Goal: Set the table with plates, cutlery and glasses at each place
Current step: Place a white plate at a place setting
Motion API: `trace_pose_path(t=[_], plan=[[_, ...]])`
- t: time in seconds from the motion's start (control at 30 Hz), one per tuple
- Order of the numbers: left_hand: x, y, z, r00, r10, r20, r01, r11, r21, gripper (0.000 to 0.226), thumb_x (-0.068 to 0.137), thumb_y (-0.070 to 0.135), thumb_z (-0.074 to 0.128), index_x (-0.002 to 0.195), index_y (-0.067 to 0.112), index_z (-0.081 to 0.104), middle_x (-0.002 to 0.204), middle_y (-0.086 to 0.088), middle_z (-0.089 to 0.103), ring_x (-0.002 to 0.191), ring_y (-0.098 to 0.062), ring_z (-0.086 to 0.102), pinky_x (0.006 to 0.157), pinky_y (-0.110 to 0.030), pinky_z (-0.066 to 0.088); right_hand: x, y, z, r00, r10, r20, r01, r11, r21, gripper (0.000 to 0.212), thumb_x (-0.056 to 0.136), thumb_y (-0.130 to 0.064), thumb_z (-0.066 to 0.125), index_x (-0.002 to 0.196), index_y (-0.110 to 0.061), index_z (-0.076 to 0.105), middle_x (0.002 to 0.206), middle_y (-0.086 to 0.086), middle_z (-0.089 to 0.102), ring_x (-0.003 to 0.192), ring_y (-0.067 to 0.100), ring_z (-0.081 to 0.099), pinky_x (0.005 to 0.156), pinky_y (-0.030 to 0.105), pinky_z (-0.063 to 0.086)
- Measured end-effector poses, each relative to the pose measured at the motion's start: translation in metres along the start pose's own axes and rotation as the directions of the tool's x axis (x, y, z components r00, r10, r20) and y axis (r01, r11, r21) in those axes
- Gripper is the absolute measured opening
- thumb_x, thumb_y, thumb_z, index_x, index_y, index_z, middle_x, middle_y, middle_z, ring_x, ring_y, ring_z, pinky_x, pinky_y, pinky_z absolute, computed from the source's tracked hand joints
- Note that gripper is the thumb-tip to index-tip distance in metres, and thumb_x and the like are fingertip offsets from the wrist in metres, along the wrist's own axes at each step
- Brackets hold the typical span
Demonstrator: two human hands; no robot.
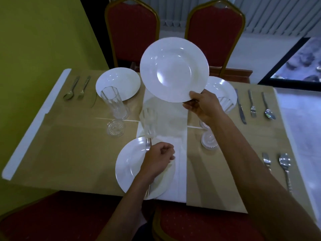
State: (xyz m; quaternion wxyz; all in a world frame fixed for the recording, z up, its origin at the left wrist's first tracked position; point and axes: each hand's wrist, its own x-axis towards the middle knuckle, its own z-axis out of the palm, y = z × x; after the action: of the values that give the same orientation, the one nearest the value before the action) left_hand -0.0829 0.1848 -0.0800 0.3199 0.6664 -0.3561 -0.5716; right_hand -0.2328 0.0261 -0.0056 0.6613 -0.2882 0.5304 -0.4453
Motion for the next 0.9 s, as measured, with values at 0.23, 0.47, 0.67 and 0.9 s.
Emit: trace_pose_path(t=[0.23,0.47,0.67,0.9], plan=[[-0.031,0.011,0.024,0.996,-0.085,-0.016,0.077,0.956,-0.284,0.028,0.104,0.022,0.046,0.102,0.005,0.068,0.095,-0.014,0.074,0.089,-0.029,0.074,0.080,-0.038,0.059,-0.122,-0.011,-0.110,0.988,-0.020,0.154,0.063,0.957,-0.283,0.023,0.099,-0.005,0.053,0.117,-0.007,0.067,0.101,0.017,0.073,0.081,0.027,0.070,0.073,0.040,0.060],[-0.082,0.020,0.055,0.990,-0.098,0.099,0.136,0.845,-0.517,0.025,0.091,0.029,0.057,0.109,0.018,0.071,0.112,-0.009,0.074,0.090,-0.022,0.074,0.077,-0.039,0.059,-0.190,0.021,-0.200,0.977,0.111,0.181,-0.016,0.889,-0.458,0.019,0.102,-0.009,0.053,0.113,-0.010,0.068,0.091,0.016,0.075,0.080,0.031,0.072,0.073,0.046,0.060],[-0.089,0.004,0.085,0.951,-0.288,0.115,0.303,0.778,-0.551,0.056,0.097,0.061,0.040,0.125,0.021,0.066,0.119,-0.009,0.072,0.110,-0.033,0.067,0.100,-0.056,0.048,-0.193,0.048,-0.251,0.973,0.188,0.136,-0.076,0.814,-0.576,0.017,0.102,-0.013,0.054,0.111,-0.011,0.068,0.095,0.017,0.073,0.085,0.038,0.071,0.074,0.048,0.061],[-0.074,-0.028,0.127,0.924,-0.383,0.013,0.356,0.846,-0.397,0.034,0.103,0.028,0.044,0.126,0.011,0.063,0.114,-0.014,0.073,0.105,-0.037,0.068,0.074,-0.051,0.057,-0.169,0.066,-0.294,0.967,0.245,0.068,-0.130,0.706,-0.697,0.022,0.097,-0.010,0.051,0.111,-0.011,0.068,0.093,0.016,0.073,0.077,0.027,0.072,0.068,0.039,0.063]])
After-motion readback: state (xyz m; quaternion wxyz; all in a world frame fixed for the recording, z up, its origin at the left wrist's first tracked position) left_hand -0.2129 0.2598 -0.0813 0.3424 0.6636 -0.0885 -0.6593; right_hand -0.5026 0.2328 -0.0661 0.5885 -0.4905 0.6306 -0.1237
